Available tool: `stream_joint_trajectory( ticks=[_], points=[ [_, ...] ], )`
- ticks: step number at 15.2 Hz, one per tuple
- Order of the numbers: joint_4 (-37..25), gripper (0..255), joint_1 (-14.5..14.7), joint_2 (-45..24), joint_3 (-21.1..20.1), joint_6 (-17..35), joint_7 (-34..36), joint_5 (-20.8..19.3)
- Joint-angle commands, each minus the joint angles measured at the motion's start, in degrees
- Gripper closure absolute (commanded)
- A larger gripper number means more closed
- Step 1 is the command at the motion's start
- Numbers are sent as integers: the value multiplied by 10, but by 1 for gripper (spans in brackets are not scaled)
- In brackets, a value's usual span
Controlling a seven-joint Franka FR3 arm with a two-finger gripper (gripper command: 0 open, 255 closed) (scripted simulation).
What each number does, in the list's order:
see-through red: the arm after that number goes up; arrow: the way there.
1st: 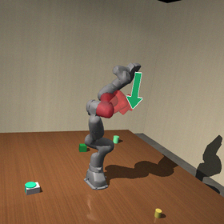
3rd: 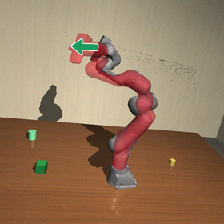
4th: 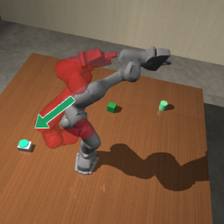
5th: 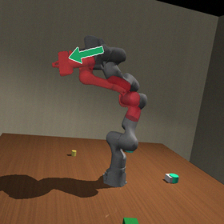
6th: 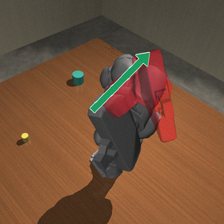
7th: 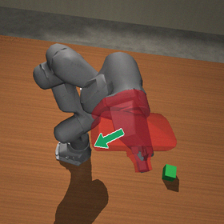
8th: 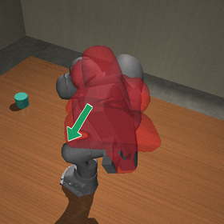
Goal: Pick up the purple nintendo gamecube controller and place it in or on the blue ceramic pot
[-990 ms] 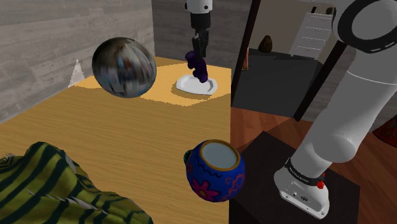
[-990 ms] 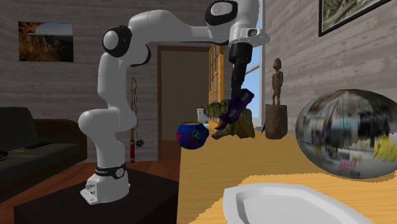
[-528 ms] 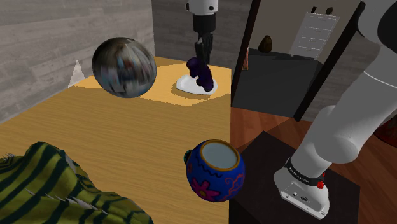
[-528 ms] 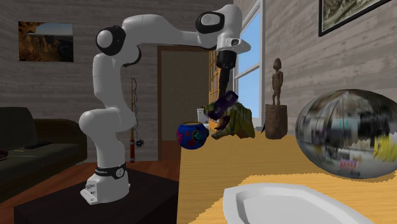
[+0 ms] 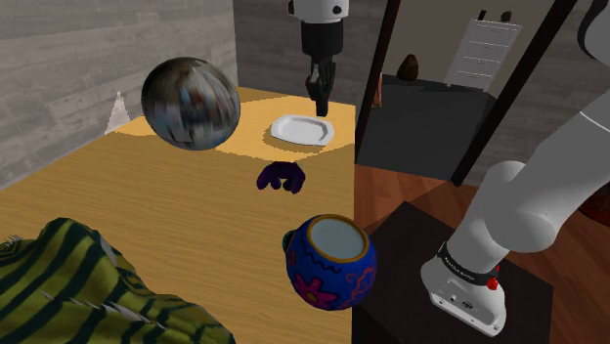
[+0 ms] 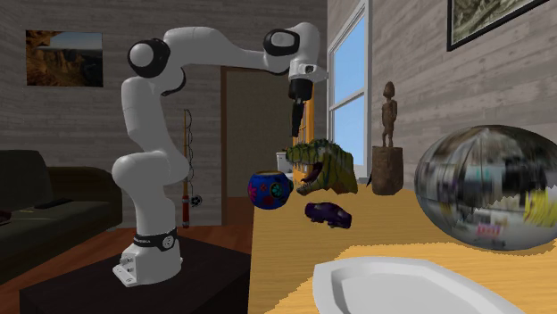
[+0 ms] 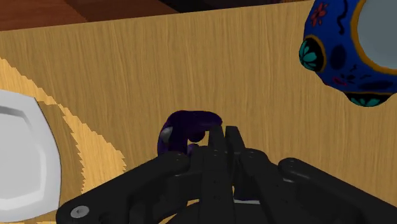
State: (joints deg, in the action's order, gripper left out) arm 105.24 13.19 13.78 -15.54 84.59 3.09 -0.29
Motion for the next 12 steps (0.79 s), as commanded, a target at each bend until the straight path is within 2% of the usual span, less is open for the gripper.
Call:
stream_joint_trajectory(
  ticks=[1, 2, 3, 12],
  points=[
    [21, 255, 11, 24, -13, -3, 22, 12],
    [14, 255, 5, 14, -5, 0, 9, 6],
    [14, 0, 5, 14, -5, 0, 9, 6],
    [88, 0, -40, -39, 82, 148, -85, 100]
  ],
)
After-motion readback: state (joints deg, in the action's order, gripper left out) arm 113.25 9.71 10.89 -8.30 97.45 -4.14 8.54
